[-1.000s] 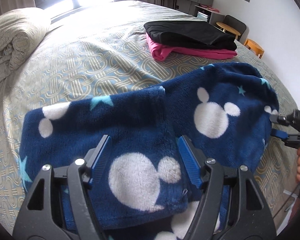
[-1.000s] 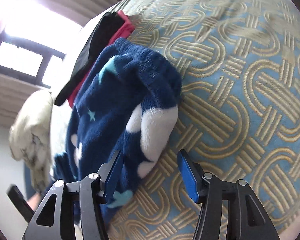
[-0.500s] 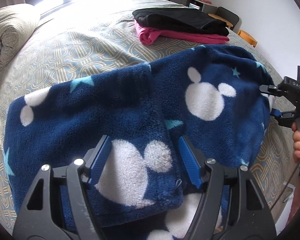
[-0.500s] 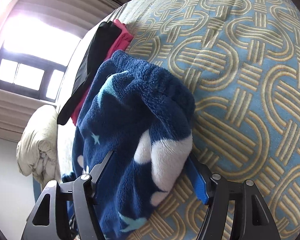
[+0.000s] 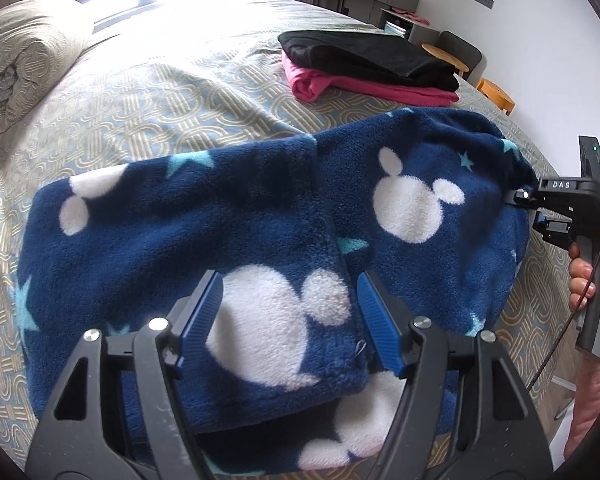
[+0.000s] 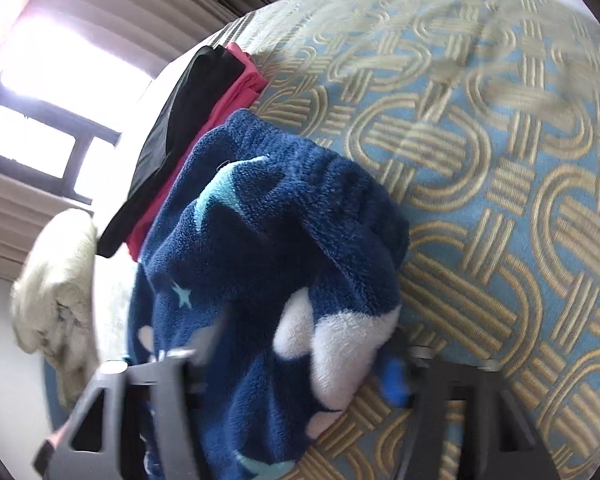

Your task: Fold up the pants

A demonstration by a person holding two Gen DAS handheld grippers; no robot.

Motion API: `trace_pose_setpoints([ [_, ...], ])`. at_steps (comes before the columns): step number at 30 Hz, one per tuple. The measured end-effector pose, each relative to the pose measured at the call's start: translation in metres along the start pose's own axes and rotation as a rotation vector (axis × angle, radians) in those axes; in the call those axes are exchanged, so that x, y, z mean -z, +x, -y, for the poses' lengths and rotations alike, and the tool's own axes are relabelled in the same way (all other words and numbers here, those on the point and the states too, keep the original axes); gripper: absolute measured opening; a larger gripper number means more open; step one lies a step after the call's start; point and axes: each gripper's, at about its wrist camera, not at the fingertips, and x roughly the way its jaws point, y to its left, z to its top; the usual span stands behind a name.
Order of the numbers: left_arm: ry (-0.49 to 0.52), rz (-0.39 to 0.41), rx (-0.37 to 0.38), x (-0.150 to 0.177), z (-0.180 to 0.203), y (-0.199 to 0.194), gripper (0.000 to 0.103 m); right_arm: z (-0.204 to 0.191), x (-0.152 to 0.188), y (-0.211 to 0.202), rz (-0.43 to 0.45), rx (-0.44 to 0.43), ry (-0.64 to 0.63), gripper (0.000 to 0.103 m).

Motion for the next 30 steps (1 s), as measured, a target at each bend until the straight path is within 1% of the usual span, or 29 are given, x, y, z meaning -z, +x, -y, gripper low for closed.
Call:
trace_pose_setpoints([
  [1,-0.009,0.004,-0.001,0.001,-0.003,-0.002,0.07,-0.001,0.0,0.0,0.003,-0.005,-0.003,0.019],
  [3,-0.031,0.005,0.002,0.001,-0.01,-0.006,0.07,-0.007,0.001,-0.005,0.032,-0.014,-0.019,0.015],
  [7,-0.088,0.015,0.029,0.002,-0.023,-0.012,0.07,-0.035,0.008,-0.022,0.122,0.023,-0.137,0.014],
  [10,-0.125,0.02,0.042,0.002,-0.031,-0.015,0.07,-0.056,0.013,-0.033,0.165,0.041,-0.229,0.014],
  [14,-0.19,0.028,0.066,0.004,-0.047,-0.02,0.07,-0.095,0.028,-0.048,0.224,0.035,-0.37,0.014],
  [16,-0.209,0.031,0.062,0.006,-0.054,-0.021,0.071,-0.119,0.041,-0.055,0.251,0.021,-0.454,0.014],
  [18,-0.228,0.029,0.056,0.008,-0.063,-0.023,0.071,-0.152,0.064,-0.061,0.277,-0.002,-0.578,0.014],
  [20,-0.257,0.024,0.067,0.012,-0.074,-0.025,0.071,-0.185,0.095,-0.067,0.303,-0.031,-0.73,0.014],
  [23,-0.302,0.027,0.065,0.018,-0.091,-0.029,0.071,-0.23,0.151,-0.07,0.316,-0.098,-0.985,0.014],
  [24,-0.316,0.031,0.059,0.02,-0.097,-0.031,0.071,-0.244,0.174,-0.068,0.31,-0.13,-1.088,0.014],
  [26,-0.343,0.036,0.04,0.025,-0.109,-0.035,0.071,-0.259,0.207,-0.062,0.285,-0.172,-1.223,0.014],
  [27,-0.357,0.04,0.031,0.028,-0.114,-0.038,0.071,-0.265,0.224,-0.055,0.255,-0.19,-1.29,0.014],
  [28,-0.37,0.047,0.026,0.031,-0.119,-0.041,0.071,-0.267,0.234,-0.05,0.234,-0.197,-1.328,0.014],
  [30,-0.383,0.053,0.017,0.037,-0.129,-0.046,0.071,-0.269,0.253,-0.033,0.183,-0.182,-1.398,0.014],
])
